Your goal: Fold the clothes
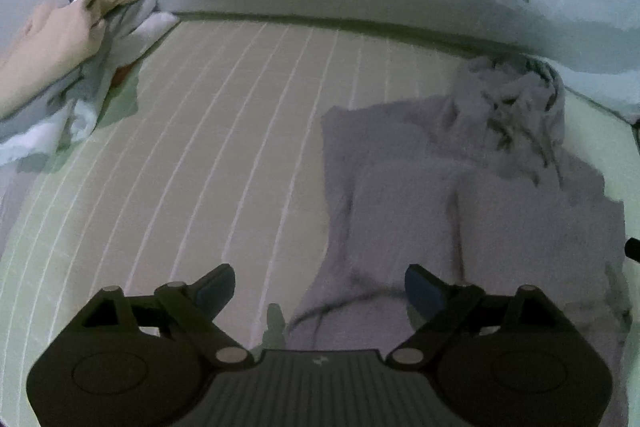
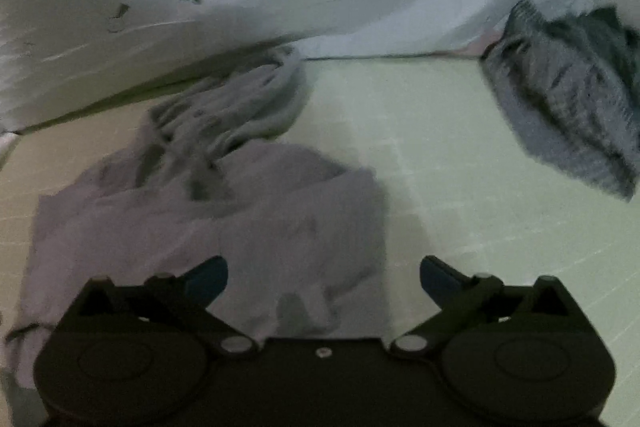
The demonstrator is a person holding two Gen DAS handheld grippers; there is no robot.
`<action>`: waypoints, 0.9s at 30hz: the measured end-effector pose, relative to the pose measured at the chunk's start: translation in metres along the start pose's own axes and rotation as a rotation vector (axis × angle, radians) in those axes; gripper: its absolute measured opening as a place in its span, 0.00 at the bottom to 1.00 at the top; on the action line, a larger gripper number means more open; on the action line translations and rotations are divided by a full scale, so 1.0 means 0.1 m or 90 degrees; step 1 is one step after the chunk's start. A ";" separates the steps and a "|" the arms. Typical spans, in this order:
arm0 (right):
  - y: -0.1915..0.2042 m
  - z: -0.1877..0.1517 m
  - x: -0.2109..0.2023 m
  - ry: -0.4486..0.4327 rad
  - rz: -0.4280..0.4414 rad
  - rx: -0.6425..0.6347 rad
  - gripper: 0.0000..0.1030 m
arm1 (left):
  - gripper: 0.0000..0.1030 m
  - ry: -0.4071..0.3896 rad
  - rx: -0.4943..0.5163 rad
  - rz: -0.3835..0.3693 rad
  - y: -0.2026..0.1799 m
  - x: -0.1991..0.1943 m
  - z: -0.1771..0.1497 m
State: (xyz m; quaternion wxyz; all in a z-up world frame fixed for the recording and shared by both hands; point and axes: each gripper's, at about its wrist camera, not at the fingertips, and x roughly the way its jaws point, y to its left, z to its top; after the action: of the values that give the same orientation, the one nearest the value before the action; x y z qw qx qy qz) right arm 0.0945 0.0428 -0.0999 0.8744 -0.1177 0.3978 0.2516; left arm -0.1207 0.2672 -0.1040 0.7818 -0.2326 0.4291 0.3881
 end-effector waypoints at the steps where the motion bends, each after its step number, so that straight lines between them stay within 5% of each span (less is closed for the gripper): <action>1: -0.01 0.05 0.04 -0.003 -0.002 -0.001 1.00 | 0.91 -0.005 -0.001 -0.001 -0.04 0.04 0.08; 17: 0.24 1.22 1.22 -0.008 0.018 0.053 1.00 | 0.93 -0.018 0.029 -0.078 -0.88 1.18 1.77; 24: 0.46 1.46 1.72 0.033 0.000 0.020 1.00 | 0.93 0.027 0.061 -0.086 -1.18 1.78 2.08; 27: 0.45 1.48 1.82 0.056 -0.035 0.008 1.00 | 0.93 0.029 0.109 -0.049 -1.26 1.88 2.07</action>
State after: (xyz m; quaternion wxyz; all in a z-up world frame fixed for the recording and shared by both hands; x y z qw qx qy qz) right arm 0.2659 0.2035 -0.1407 0.8635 -0.1339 0.4338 0.2195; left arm 0.1445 0.4142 -0.1518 0.8034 -0.1898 0.4688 0.3143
